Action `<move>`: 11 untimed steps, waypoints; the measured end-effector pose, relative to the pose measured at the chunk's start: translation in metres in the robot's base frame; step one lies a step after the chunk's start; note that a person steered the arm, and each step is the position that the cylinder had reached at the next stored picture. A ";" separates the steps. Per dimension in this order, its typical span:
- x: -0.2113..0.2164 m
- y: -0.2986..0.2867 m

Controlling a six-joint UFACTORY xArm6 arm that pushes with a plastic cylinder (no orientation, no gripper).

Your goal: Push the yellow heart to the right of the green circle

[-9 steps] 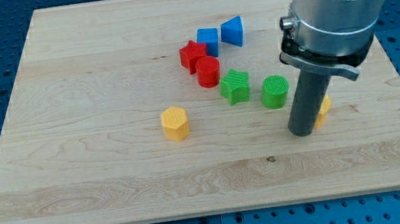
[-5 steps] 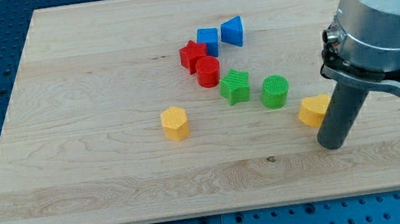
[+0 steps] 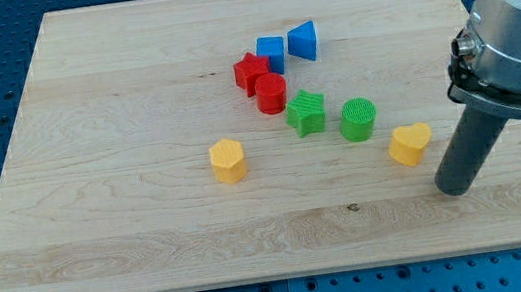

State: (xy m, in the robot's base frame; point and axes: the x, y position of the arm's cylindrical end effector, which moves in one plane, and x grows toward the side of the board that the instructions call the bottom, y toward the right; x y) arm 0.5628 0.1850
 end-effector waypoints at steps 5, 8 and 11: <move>-0.004 -0.002; -0.010 -0.019; -0.045 -0.033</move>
State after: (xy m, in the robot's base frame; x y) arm 0.5182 0.1523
